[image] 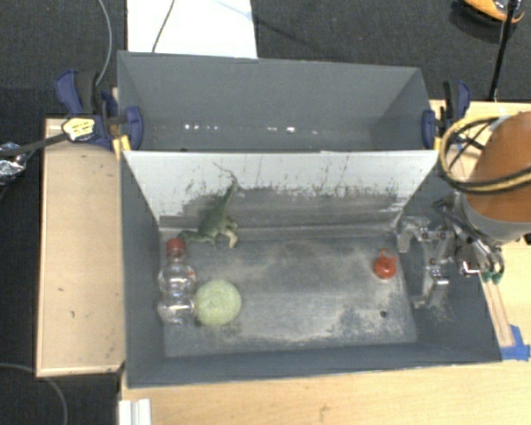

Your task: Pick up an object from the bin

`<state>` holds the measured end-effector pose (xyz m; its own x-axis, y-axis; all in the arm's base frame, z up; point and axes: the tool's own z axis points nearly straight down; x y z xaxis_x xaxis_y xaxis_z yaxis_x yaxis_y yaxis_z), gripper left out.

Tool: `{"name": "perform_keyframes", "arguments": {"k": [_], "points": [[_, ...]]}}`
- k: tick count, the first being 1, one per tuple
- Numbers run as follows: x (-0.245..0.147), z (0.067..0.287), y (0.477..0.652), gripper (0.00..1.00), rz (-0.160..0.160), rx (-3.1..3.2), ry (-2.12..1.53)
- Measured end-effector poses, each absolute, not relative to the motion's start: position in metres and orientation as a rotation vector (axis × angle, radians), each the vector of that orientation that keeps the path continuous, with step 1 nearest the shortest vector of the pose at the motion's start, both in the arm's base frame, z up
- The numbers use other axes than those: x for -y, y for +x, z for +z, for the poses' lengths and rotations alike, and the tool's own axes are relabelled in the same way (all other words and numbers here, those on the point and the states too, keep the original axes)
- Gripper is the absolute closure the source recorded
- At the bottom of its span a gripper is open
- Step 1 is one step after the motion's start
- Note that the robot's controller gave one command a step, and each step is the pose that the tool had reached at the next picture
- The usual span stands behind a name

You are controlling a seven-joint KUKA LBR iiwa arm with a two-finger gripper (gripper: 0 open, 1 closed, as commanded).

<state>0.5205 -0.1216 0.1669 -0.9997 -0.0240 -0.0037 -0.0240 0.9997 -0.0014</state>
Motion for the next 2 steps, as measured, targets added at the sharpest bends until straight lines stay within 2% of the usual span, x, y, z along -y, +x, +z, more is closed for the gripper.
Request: {"name": "perform_keyframes", "arguments": {"k": [1,2], "points": [[0.133,0.163,0.538,0.0,-0.004,-3.109,-0.389],[0.137,0.108,0.569,0.0,-0.007,-3.068,-0.617]]}}
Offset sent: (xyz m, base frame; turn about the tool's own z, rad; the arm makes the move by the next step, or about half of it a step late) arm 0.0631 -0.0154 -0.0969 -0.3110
